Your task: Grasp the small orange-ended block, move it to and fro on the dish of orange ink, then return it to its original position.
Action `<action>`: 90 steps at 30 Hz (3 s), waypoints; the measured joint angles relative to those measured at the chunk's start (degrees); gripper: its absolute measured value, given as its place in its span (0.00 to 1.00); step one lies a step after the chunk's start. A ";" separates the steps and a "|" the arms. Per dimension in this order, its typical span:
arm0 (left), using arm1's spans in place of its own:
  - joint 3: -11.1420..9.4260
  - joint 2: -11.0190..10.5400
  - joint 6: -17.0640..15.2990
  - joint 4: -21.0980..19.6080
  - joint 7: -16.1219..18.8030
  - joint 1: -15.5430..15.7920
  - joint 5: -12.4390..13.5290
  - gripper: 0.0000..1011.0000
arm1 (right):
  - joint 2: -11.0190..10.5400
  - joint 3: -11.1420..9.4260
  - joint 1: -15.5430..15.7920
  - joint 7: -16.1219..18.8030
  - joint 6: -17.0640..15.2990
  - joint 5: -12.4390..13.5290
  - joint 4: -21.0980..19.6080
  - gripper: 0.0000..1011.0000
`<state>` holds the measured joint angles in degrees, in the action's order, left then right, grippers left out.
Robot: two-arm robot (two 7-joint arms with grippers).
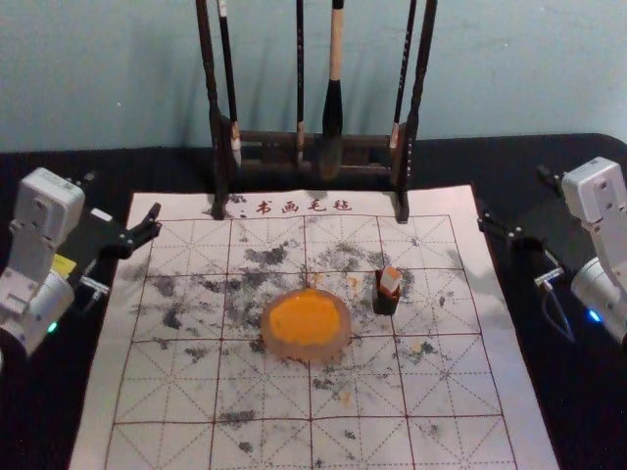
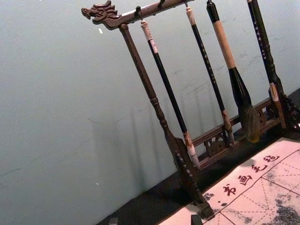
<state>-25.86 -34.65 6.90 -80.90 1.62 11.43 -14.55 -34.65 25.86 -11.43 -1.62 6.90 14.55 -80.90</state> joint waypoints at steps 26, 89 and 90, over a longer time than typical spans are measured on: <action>0.00 0.00 0.00 0.00 0.00 0.00 0.00 0.99 | 0.00 0.00 0.00 0.00 0.00 0.00 0.00 0.99; 0.00 0.00 0.00 0.00 0.00 0.00 0.00 0.99 | 3.55 1.47 6.42 18.86 -1.35 4.91 -4.28 0.99; 0.00 0.00 0.00 0.00 0.00 0.00 0.00 0.99 | 3.90 1.53 6.10 18.89 -1.44 4.76 -3.83 0.99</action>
<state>-25.86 -34.64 6.91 -80.90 1.62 11.43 -14.55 -30.75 27.39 -5.34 17.27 5.46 19.31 -84.73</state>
